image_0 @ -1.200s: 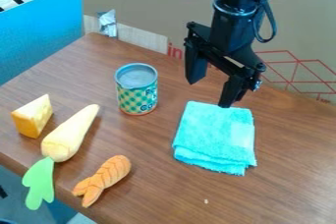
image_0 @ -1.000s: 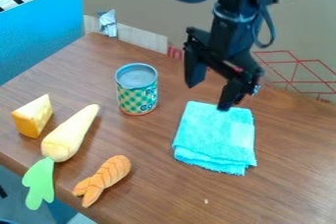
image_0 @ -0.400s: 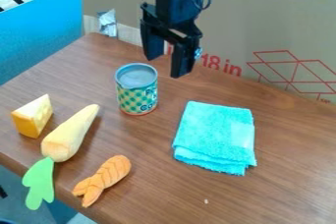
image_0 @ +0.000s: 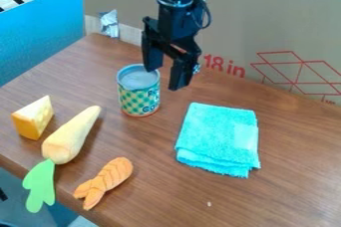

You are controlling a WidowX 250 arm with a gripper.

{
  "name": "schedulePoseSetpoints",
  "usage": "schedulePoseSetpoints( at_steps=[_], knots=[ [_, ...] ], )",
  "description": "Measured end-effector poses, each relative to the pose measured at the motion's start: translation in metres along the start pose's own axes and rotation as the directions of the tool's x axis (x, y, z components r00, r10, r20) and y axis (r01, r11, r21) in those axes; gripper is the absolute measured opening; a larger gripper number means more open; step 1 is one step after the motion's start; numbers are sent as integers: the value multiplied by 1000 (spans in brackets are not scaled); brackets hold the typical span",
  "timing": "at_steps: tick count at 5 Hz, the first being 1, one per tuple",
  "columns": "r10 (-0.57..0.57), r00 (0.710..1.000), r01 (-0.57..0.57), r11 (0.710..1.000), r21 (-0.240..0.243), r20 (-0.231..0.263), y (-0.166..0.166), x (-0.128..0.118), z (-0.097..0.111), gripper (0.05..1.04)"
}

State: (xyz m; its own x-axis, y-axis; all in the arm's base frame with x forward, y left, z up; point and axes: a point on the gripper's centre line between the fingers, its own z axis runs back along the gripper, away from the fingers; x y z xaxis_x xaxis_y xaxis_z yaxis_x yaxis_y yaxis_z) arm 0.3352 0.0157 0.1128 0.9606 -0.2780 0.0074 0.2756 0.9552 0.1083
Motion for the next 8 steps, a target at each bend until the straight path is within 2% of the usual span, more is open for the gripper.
schedulePoseSetpoints(
  at_steps=[1,2,3,5,6,7,8],
  knots=[
    [20,997,-17,999,34,-70,6,-7,-10,1001],
    [28,993,-26,999,24,-112,24,-11,-11,1001],
    [43,985,-45,999,-9,-165,35,-14,-25,1001],
    [47,986,-51,999,-19,-157,35,-7,-34,1001],
    [9,991,-14,999,-34,-130,27,2,-34,1001],
    [15,992,-21,999,-48,-125,28,6,-39,1001],
    [51,988,-56,998,-30,-145,39,8,-42,1001]
  ],
)
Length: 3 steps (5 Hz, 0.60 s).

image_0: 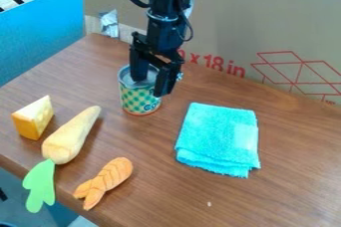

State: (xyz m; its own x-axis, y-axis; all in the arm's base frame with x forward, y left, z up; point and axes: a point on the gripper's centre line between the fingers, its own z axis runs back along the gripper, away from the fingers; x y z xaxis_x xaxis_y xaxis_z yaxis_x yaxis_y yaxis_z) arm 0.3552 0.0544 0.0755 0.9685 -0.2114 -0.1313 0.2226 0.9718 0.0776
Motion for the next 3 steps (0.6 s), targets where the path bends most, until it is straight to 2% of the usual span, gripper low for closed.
schedulePoseSetpoints(
  at_steps=[1,2,3],
  knots=[
    [35,997,-33,999,42,-63,14,4,-3,1001],
    [83,991,-73,993,96,-109,28,1,-5,1001],
    [141,980,-124,984,128,-142,46,-7,-9,1001]
  ],
)
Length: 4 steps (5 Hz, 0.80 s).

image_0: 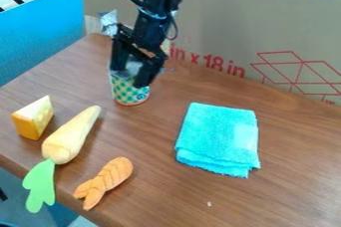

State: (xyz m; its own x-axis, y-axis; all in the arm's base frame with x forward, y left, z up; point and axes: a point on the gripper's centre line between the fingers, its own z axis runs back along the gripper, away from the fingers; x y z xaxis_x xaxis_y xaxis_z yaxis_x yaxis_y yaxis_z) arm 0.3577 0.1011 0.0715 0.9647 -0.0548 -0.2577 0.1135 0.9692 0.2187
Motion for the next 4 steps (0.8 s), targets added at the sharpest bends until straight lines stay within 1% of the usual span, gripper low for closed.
schedulePoseSetpoints(
  at_steps=[1,3,4],
  knots=[
    [62,998,-63,998,-10,-23,22,-7,-6,1001],
    [158,987,-159,986,-52,-31,55,-17,-13,1001],
    [188,982,-189,980,-70,-18,73,-22,-11,1001]
  ],
)
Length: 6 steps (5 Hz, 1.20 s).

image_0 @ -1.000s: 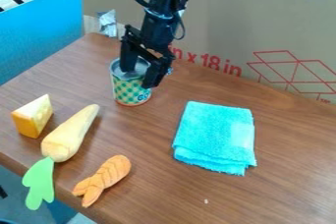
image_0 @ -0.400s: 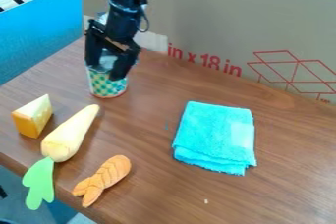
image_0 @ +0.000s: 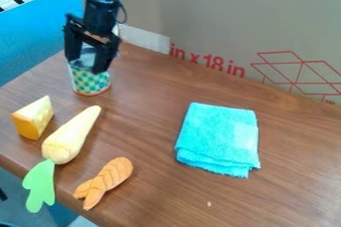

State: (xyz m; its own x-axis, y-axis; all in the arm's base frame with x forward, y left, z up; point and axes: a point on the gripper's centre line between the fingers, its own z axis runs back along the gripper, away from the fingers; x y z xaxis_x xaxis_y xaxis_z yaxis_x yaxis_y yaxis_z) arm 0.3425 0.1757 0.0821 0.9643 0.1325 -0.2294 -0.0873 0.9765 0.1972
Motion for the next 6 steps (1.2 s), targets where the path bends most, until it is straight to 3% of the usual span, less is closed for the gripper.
schedulePoseSetpoints(
  at_steps=[1,3,4,5,6],
  knots=[
    [32,999,-32,999,-23,1,16,-5,-4,1001],
    [5,995,-2,1000,-31,97,13,-10,19,1001],
    [-85,978,98,993,-59,193,-13,-17,38,1001],
    [-161,950,199,972,-124,267,-49,-32,52,1001],
    [-222,911,289,945,-152,348,-93,-50,56,1001]
  ],
)
